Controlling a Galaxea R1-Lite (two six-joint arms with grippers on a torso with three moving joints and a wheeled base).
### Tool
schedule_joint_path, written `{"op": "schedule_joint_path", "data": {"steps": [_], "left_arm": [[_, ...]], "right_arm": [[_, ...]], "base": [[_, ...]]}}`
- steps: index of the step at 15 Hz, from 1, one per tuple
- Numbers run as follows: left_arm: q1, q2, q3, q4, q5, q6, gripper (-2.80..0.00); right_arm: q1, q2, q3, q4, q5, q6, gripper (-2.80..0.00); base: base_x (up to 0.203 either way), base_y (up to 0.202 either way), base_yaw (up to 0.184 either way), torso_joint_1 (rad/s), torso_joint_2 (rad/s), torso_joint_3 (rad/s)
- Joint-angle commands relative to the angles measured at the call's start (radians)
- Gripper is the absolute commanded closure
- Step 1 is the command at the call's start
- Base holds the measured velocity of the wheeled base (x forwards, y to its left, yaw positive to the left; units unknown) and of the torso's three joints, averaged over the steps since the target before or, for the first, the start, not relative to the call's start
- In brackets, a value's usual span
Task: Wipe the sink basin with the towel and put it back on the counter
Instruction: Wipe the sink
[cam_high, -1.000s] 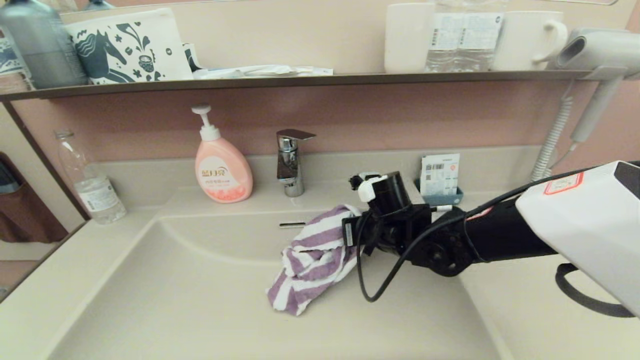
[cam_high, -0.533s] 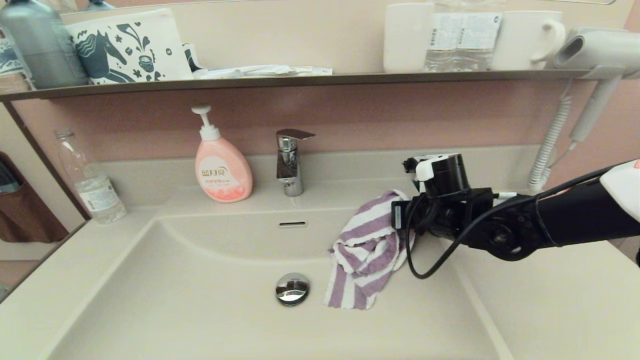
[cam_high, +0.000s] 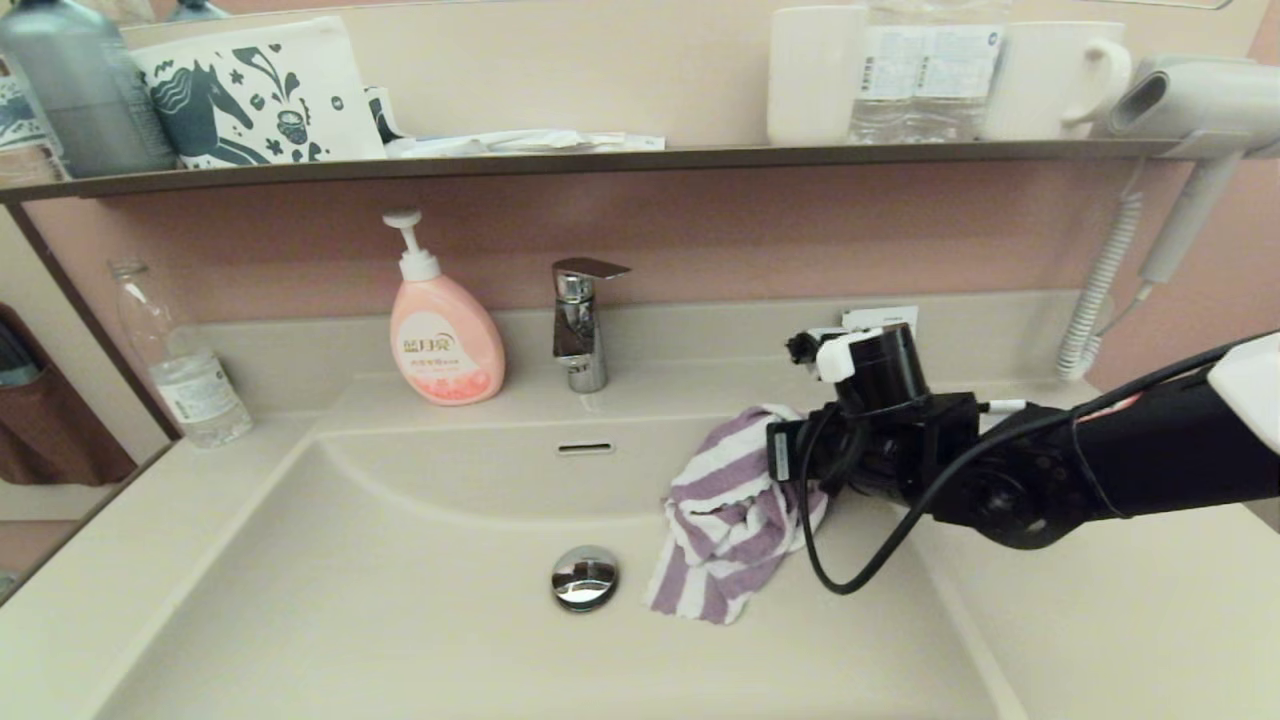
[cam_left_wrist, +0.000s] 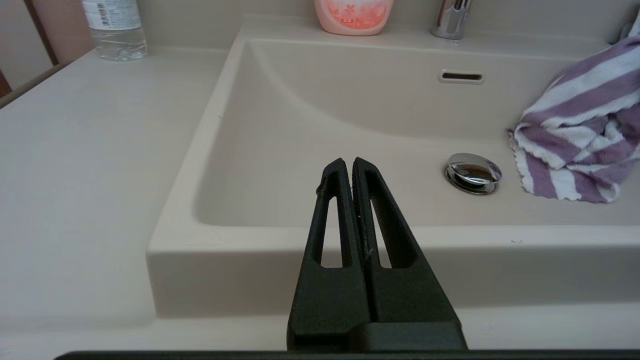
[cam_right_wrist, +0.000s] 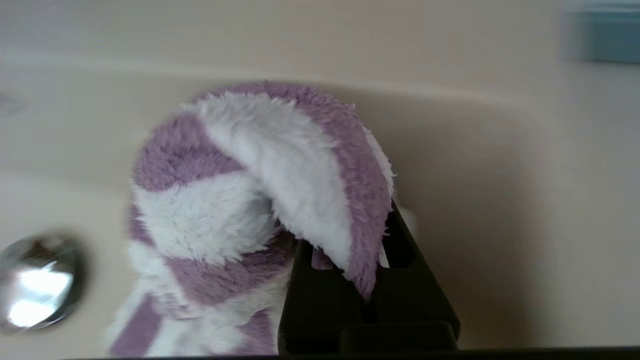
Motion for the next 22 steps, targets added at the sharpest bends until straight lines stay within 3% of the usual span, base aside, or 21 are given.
{"op": "schedule_joint_path", "data": {"steps": [1,5,9,12,14,16,18,22], "left_arm": [[0.0,0.0,0.0,-0.001,0.0,-0.001,0.0],[0.0,0.0,0.0,-0.001,-0.001,-0.001,0.0],[0.0,0.0,0.0,-0.001,0.0,-0.001,0.0],[0.0,0.0,0.0,-0.001,0.0,-0.001,0.0],[0.0,0.0,0.0,-0.001,0.0,-0.001,0.0],[0.0,0.0,0.0,-0.001,0.0,-0.001,0.0],[0.0,0.0,0.0,-0.001,0.0,-0.001,0.0],[0.0,0.0,0.0,-0.001,0.0,-0.001,0.0]], "right_arm": [[0.045,0.071,-0.044,-0.004,0.001,0.002,0.0],[0.19,0.253,-0.326,0.034,-0.001,-0.009,0.0],[0.318,0.35,-0.533,0.203,0.0,-0.014,0.0],[0.283,0.326,-0.527,0.325,-0.029,-0.018,0.0],[0.244,0.301,-0.515,0.481,-0.149,-0.009,0.0],[0.218,0.211,-0.458,0.555,-0.168,0.005,0.0],[0.21,0.083,-0.395,0.736,-0.176,0.013,0.0],[0.231,-0.133,-0.364,1.341,-0.171,0.117,0.0]], "base": [[0.0,0.0,0.0,0.0,0.0,0.0],[0.0,0.0,0.0,0.0,0.0,0.0],[0.0,0.0,0.0,0.0,0.0,0.0],[0.0,0.0,0.0,0.0,0.0,0.0],[0.0,0.0,0.0,0.0,0.0,0.0],[0.0,0.0,0.0,0.0,0.0,0.0],[0.0,0.0,0.0,0.0,0.0,0.0],[0.0,0.0,0.0,0.0,0.0,0.0]]}}
